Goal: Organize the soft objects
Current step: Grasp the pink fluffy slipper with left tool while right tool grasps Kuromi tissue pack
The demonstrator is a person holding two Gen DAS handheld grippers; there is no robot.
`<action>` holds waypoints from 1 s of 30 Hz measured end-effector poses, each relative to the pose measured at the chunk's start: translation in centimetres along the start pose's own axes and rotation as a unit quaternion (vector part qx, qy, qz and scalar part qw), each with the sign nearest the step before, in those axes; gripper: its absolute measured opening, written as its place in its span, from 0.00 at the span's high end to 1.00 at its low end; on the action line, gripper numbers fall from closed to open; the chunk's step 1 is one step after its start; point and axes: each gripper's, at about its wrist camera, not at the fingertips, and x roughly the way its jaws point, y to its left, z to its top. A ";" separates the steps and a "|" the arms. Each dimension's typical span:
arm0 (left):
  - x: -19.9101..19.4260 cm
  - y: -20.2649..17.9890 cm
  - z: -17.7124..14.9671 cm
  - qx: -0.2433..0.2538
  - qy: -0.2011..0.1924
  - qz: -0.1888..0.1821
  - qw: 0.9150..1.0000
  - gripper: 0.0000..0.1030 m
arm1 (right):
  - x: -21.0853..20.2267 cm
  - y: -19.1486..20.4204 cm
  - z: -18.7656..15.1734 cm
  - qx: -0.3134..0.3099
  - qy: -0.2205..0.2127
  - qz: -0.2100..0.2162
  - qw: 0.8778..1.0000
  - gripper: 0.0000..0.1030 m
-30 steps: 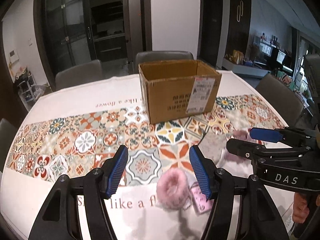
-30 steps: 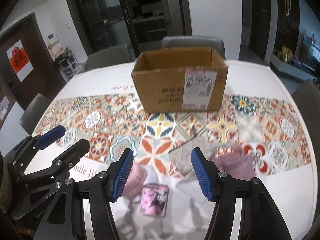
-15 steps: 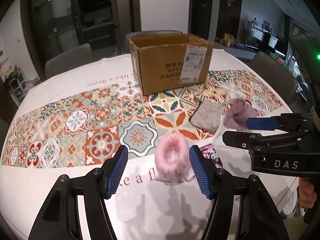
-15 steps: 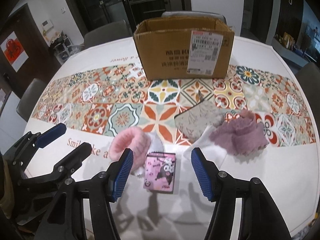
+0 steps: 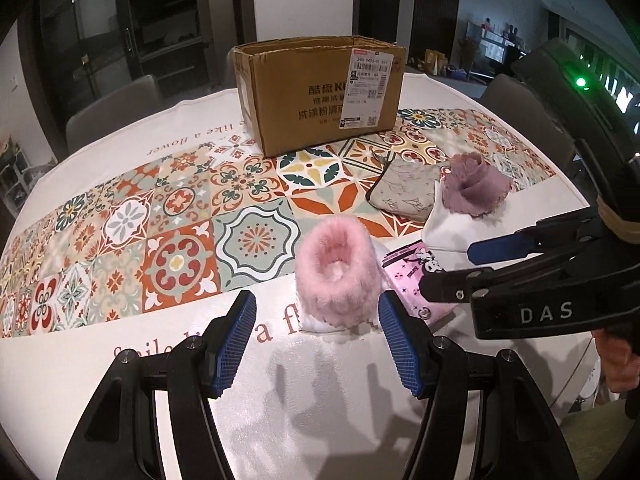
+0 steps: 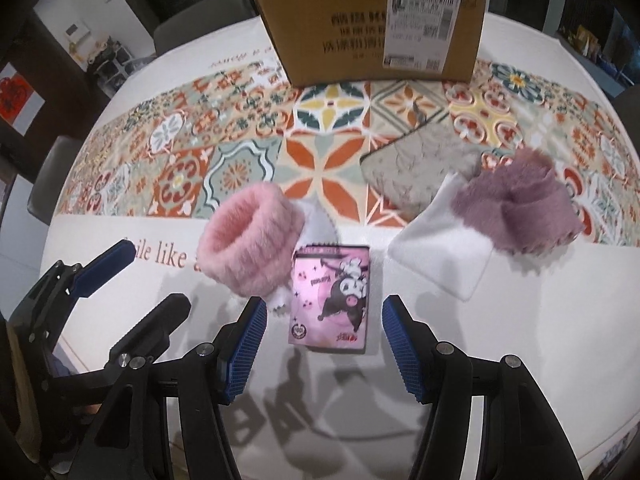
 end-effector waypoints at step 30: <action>4.3 0.5 0.3 0.024 0.028 -0.059 0.998 0.44 | 5.0 -1.0 -0.7 0.017 0.067 -0.013 0.998 0.40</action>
